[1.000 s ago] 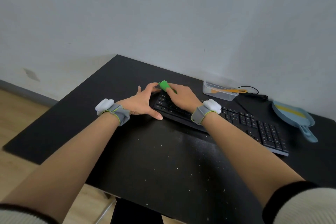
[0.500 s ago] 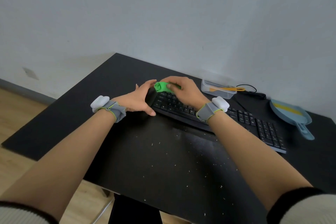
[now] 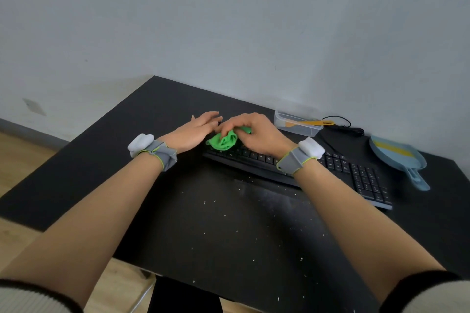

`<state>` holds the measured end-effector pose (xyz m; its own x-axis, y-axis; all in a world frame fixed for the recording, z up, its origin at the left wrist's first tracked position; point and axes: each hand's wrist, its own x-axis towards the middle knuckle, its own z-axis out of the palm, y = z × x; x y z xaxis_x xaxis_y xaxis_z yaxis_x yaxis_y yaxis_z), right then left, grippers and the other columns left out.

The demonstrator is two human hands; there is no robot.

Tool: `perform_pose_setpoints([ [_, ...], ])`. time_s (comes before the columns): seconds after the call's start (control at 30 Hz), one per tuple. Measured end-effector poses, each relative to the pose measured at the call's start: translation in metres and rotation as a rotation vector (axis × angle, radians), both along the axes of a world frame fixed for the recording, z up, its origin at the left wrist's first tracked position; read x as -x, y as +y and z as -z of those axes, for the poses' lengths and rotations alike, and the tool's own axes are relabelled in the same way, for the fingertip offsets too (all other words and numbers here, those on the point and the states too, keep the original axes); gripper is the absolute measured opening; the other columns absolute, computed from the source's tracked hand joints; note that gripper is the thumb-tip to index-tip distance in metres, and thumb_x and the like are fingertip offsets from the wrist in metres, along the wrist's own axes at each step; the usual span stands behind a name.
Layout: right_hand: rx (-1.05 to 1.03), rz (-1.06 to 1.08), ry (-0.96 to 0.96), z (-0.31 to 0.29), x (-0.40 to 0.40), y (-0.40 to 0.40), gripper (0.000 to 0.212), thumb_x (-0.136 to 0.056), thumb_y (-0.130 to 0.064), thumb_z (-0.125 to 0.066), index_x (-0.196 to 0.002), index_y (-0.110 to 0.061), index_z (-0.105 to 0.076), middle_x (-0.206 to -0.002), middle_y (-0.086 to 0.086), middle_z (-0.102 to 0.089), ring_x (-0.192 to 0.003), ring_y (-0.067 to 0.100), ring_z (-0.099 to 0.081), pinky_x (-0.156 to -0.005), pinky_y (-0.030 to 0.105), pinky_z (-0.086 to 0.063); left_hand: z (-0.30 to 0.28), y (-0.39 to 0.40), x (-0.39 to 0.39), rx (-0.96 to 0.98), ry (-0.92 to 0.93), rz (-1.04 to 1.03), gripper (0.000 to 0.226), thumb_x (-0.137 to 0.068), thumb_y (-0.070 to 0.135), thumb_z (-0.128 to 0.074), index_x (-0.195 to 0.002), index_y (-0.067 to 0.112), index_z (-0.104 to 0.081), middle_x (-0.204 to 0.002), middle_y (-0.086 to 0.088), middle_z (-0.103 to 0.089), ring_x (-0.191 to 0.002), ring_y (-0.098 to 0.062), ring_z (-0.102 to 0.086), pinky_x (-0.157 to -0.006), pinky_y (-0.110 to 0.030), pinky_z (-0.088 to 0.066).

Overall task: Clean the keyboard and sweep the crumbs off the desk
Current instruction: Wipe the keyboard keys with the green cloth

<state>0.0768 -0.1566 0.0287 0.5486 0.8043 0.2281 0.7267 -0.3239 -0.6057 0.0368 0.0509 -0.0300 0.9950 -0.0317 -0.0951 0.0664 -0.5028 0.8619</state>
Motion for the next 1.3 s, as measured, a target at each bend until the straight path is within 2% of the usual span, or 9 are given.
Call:
perform_pose_setpoints([
  [0.2, -0.027, -0.031, -0.189, 0.038, 0.005, 0.002, 0.032, -0.089, -0.001, -0.061, -0.104, -0.023, -0.078, -0.111, -0.007, -0.074, -0.111, 0.016, -0.061, -0.099, 0.040, -0.049, -0.002, -0.006, 0.005, 0.003, -0.079, 0.051, 0.052, -0.102, 0.000, -0.041, -0.150, 0.018, -0.033, -0.151, 0.005, -0.045, -0.141, -0.008, -0.036, -0.121, -0.041, -0.025],
  [0.33, 0.097, -0.100, -0.172, 0.029, 0.010, -0.001, 0.034, -0.080, 0.000, -0.061, -0.089, -0.026, -0.080, -0.110, -0.011, -0.074, -0.109, 0.014, -0.059, -0.104, 0.037, -0.043, 0.003, -0.006, 0.004, -0.108, -0.101, 0.036, 0.048, -0.104, 0.016, -0.046, -0.150, 0.019, -0.032, -0.147, 0.016, -0.044, -0.143, -0.007, -0.034, -0.124, -0.043, -0.004],
  [0.47, 0.338, -0.009, -0.082, -0.011, -0.003, -0.017, 0.036, -0.071, -0.009, -0.053, -0.061, -0.038, -0.070, -0.083, -0.008, -0.075, -0.084, 0.012, -0.066, -0.087, 0.031, -0.053, 0.000, -0.011, 0.001, -0.229, -0.156, 0.024, 0.049, -0.104, 0.019, -0.047, -0.150, 0.016, -0.031, -0.150, 0.015, -0.042, -0.146, -0.013, -0.029, -0.123, -0.037, 0.002],
  [0.6, 0.103, 0.055, -0.004, -0.011, -0.007, -0.021, 0.040, -0.077, 0.001, -0.057, -0.069, -0.034, -0.075, -0.090, -0.008, -0.076, -0.095, 0.008, -0.067, -0.097, 0.030, -0.049, -0.004, -0.022, 0.002, -0.248, -0.196, -0.007, 0.049, -0.105, 0.013, -0.042, -0.152, 0.015, -0.029, -0.154, 0.005, -0.040, -0.145, -0.015, -0.030, -0.123, -0.033, 0.003],
  [0.73, 0.155, -0.067, -0.105, 0.012, 0.011, -0.021, 0.032, -0.079, 0.003, -0.060, -0.082, -0.021, -0.081, -0.102, -0.006, -0.075, -0.099, -0.004, -0.055, -0.095, 0.007, -0.038, 0.006, -0.028, 0.000, -0.310, -0.183, 0.014, 0.049, -0.107, 0.017, -0.035, -0.154, 0.017, -0.023, -0.158, 0.001, -0.034, -0.147, -0.015, -0.028, -0.121, -0.036, 0.009],
  [0.87, 0.345, 0.082, -0.044, -0.007, -0.007, -0.043, 0.029, -0.079, -0.003, -0.057, -0.076, -0.023, -0.078, -0.087, -0.001, -0.075, -0.084, 0.013, -0.066, -0.080, 0.025, -0.052, 0.012, -0.024, -0.001, -0.417, -0.108, -0.024, 0.050, -0.107, 0.032, -0.026, -0.155, 0.032, -0.012, -0.162, 0.003, -0.013, -0.151, -0.029, 0.001, -0.122, -0.048, 0.005],
  [1.0, 0.014, 0.326, 0.121, -0.016, -0.025, -0.046, 0.032, -0.089, -0.001, -0.055, -0.081, -0.024, -0.077, -0.084, -0.008, -0.073, -0.072, 0.000, -0.064, -0.067, 0.016, -0.051, 0.004, -0.035, 0.004, -0.448, -0.108, -0.122, 0.050, -0.109, 0.028, -0.021, -0.157, 0.015, -0.015, -0.164, -0.005, -0.015, -0.152, -0.019, -0.001, -0.120, -0.043, 0.015],
  [1.1, -0.138, 0.387, 0.072, -0.010, -0.032, -0.024, 0.032, -0.091, -0.001, -0.054, -0.089, -0.020, -0.079, -0.095, -0.008, -0.074, -0.089, 0.007, -0.067, -0.084, 0.022, -0.055, 0.006, -0.042, 0.008, -0.511, -0.091, -0.162, 0.051, -0.108, 0.030, -0.019, -0.157, 0.018, -0.015, -0.164, -0.004, -0.016, -0.152, -0.018, -0.005, -0.119, -0.046, 0.017],
  [1.3, -0.104, 0.346, -0.047, 0.017, -0.035, 0.019, 0.039, -0.086, -0.003, -0.049, -0.093, -0.027, -0.079, -0.096, -0.006, -0.074, -0.097, 0.017, -0.064, -0.090, 0.028, -0.052, 0.012, -0.047, 0.009, -0.716, -0.106, -0.192, 0.050, -0.107, 0.030, -0.017, -0.157, 0.023, -0.018, -0.165, 0.000, -0.016, -0.153, -0.021, -0.003, -0.117, -0.055, 0.016],
])
